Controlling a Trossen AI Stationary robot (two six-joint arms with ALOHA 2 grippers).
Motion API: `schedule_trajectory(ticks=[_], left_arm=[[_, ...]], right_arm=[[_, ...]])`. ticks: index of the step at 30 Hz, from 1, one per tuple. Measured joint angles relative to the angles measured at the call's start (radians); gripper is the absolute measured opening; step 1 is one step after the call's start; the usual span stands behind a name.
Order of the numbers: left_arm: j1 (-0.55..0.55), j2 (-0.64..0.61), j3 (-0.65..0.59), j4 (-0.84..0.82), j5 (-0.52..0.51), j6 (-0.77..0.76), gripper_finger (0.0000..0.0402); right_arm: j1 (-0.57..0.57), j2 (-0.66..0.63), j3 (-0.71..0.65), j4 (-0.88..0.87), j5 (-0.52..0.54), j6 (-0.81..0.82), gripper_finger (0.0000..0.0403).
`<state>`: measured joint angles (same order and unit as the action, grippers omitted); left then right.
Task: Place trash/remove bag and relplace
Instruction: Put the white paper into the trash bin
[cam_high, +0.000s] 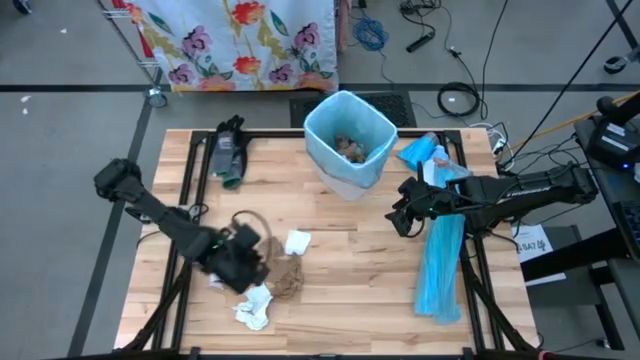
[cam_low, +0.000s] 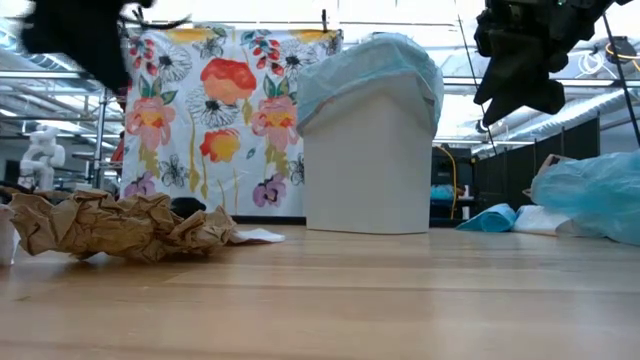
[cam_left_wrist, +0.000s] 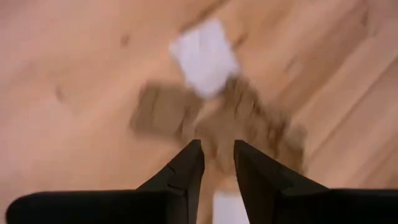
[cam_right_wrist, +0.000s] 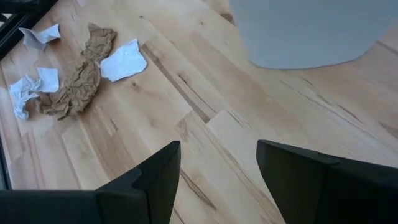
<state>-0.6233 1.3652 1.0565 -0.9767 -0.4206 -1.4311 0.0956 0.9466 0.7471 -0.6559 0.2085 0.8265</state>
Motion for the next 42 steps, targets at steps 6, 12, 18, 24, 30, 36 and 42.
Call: schedule_trajectory(ticks=[6,12,18,24,30,36,42], left_arm=[[-0.148,-0.105,-0.106,-0.024,0.142,-0.123,0.0093],[-0.188,-0.117,-0.129,-0.035,0.352,-0.019,0.0109],[-0.191,-0.107,-0.129,-0.038,0.383,0.083,0.0157],[-0.19,-0.059,-0.129,-0.094,0.422,0.234,0.0202],[-0.189,0.015,-0.129,-0.196,0.475,0.265,0.0208],[-0.189,0.082,-0.129,-0.104,0.504,0.345,0.0208],[-0.187,0.167,-0.129,-0.113,0.483,0.374,0.0207]], right_arm=[[0.0,-0.001,0.0,0.001,0.0,0.0,0.0203],[0.0,-0.001,0.0,0.001,0.0,0.0,0.0203],[0.0,-0.001,0.0,0.001,0.0,0.0,0.0203],[0.0,-0.001,0.0,0.001,0.0,0.0,0.0203],[0.0,-0.001,0.0,0.001,0.0,0.0,0.0203],[0.0,-0.001,0.0,0.001,0.0,0.0,0.0203],[0.0,-0.001,0.0,0.001,0.0,0.0,0.0203]])
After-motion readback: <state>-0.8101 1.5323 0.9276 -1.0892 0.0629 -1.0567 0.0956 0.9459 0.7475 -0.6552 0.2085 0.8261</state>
